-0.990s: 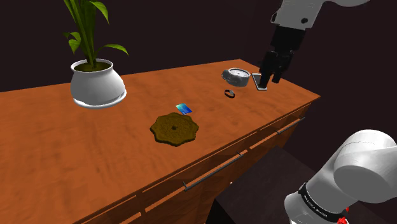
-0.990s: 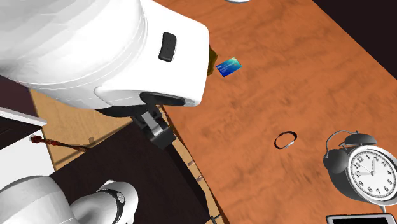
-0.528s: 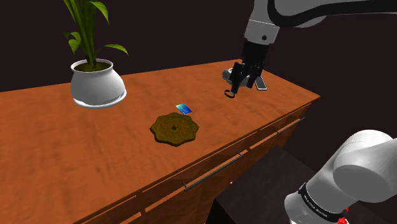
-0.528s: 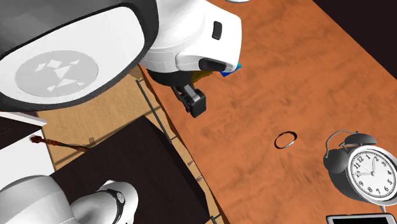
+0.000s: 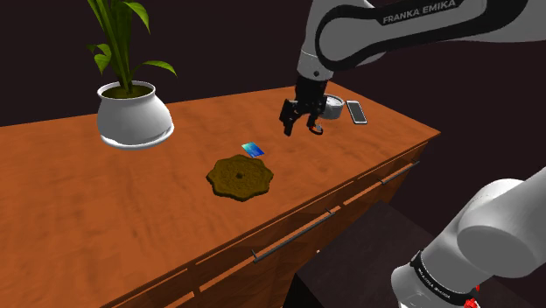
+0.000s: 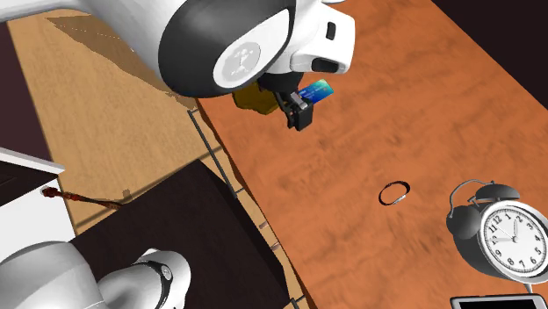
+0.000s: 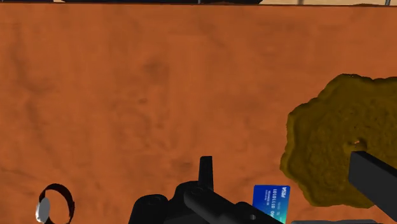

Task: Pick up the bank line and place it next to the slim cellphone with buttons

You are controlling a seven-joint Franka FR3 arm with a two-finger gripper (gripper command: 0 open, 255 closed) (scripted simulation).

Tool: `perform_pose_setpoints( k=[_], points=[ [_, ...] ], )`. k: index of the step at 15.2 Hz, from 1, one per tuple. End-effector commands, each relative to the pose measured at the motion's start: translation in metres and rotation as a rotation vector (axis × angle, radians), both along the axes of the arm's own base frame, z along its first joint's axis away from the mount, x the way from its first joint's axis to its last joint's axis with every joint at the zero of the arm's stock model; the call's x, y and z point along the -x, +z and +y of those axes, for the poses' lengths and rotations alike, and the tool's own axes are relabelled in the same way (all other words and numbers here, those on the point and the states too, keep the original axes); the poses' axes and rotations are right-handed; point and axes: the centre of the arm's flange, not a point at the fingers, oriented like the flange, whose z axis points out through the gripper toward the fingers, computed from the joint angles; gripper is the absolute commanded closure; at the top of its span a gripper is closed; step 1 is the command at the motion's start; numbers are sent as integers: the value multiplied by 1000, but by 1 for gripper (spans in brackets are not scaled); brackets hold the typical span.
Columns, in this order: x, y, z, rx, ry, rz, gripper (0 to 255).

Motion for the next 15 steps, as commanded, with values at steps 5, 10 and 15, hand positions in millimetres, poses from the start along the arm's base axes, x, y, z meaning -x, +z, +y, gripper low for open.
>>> perform_pose_setpoints(
  k=[5, 10, 15],
  points=[
    [-63, -37, 21, 19, -28, -36, 0],
    [-116, -70, 35, 36, -52, -65, 0],
    [-169, -100, 48, 52, -75, -93, 0]
  ],
)
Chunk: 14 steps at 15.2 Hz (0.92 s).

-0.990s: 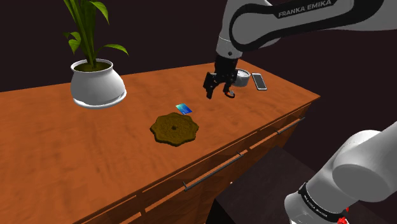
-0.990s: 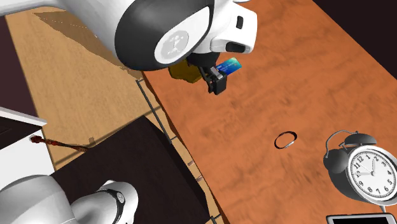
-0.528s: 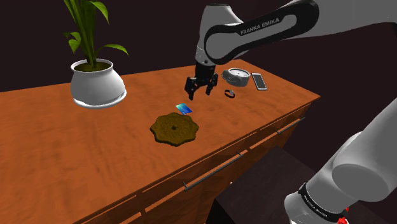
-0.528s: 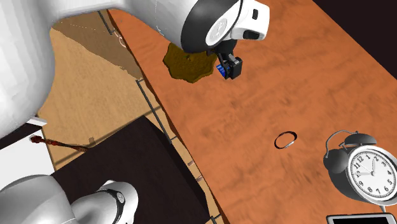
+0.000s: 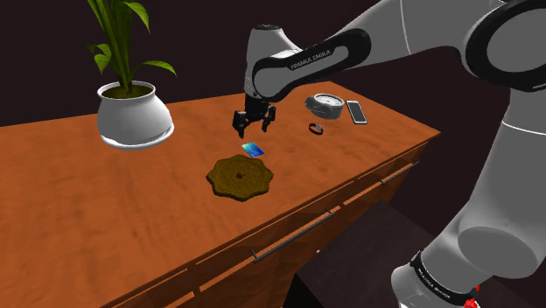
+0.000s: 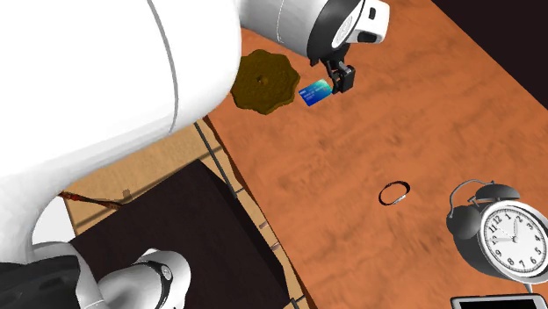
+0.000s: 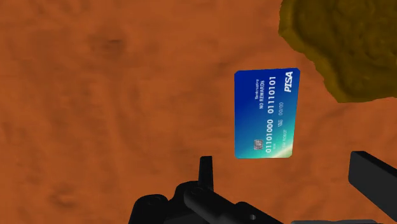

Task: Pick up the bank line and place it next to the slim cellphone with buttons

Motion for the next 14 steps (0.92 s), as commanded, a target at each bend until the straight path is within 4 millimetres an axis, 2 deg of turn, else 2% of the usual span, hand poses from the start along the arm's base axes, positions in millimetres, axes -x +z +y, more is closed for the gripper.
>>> perform_pose_setpoints(
  k=[1, 2, 9, 14],
  points=[
    [-22, -12, 4, 7, -10, -12, 0],
    [-23, -12, 4, 7, -10, -13, 0],
    [-29, -52, 2, 7, -10, -13, 0],
    [-29, -52, 2, 7, -10, -13, 0]
  ],
)
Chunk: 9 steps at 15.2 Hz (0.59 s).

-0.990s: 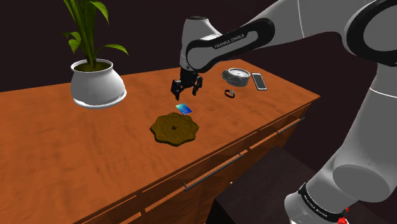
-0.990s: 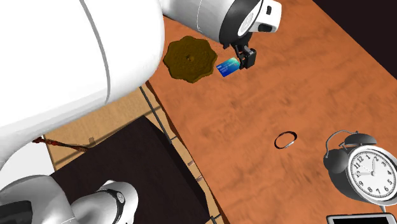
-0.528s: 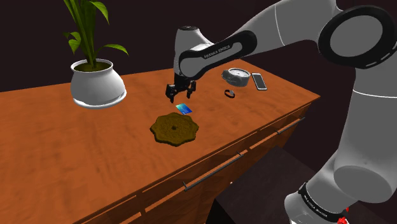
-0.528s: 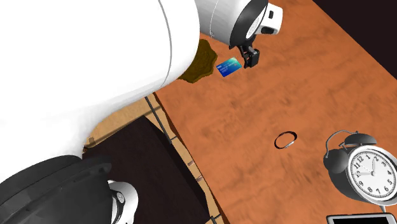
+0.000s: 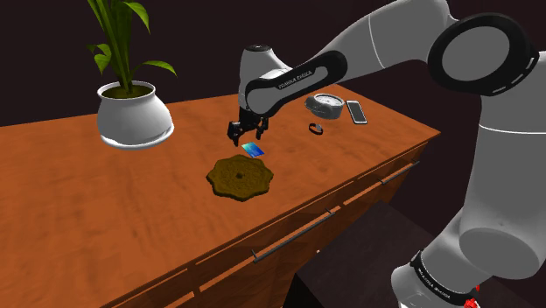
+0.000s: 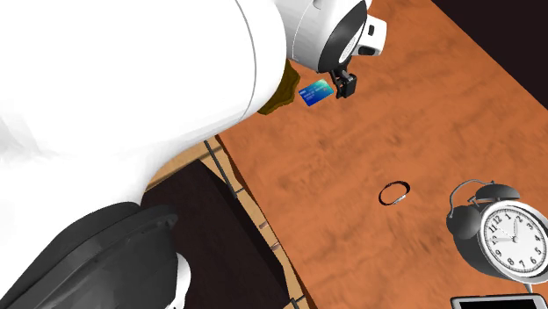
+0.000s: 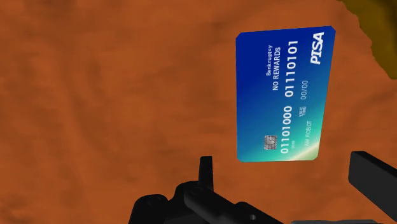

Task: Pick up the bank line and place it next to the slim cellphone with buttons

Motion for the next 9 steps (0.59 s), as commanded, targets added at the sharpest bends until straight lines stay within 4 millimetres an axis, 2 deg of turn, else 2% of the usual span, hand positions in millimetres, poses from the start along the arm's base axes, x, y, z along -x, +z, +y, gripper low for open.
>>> perform_pose_setpoints(
  k=[1, 3, 4, 9],
  points=[
    [0, 0, 0, 0, 0, 0, 0],
    [0, 0, 0, 0, 0, 0, 0],
    [0, 0, 0, 0, 0, 0, 255],
    [0, 0, 0, 0, 0, 0, 255]
  ],
)
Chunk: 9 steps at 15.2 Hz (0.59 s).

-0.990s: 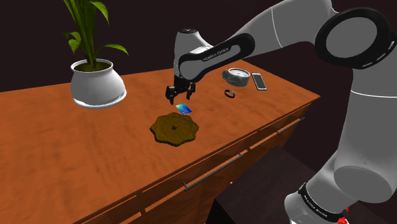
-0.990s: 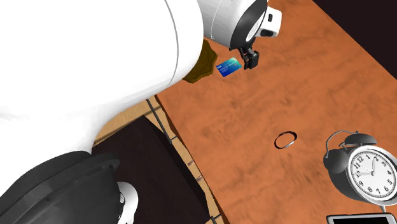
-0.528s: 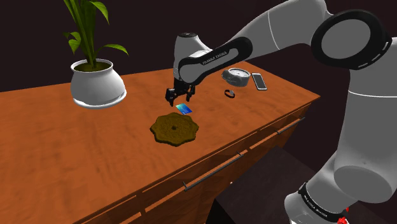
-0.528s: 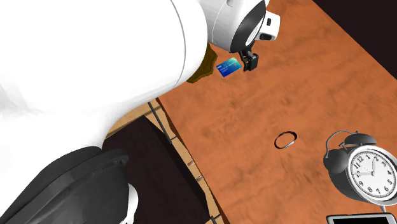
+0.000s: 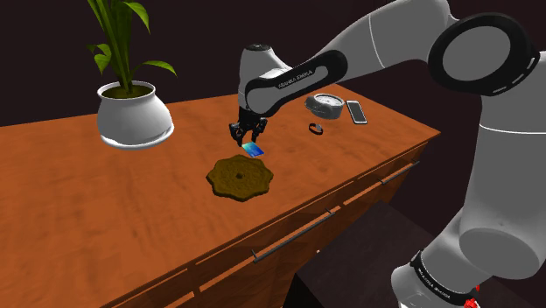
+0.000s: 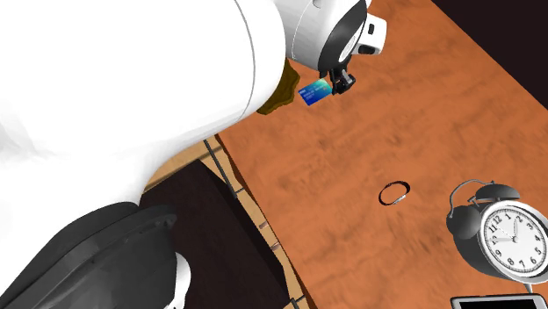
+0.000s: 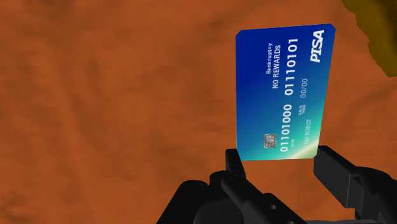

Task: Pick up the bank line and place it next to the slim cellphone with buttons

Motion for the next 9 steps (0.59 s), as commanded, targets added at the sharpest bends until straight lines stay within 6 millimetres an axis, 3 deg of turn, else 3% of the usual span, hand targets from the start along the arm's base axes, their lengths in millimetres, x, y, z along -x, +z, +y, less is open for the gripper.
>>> perform_pose_setpoints(
  k=[1, 4, 9],
  points=[
    [0, -2, -1, 1, -2, 3, 255],
    [0, -2, -1, 1, -1, 3, 255],
    [0, 24, -1, 1, -1, 3, 255]
  ],
)
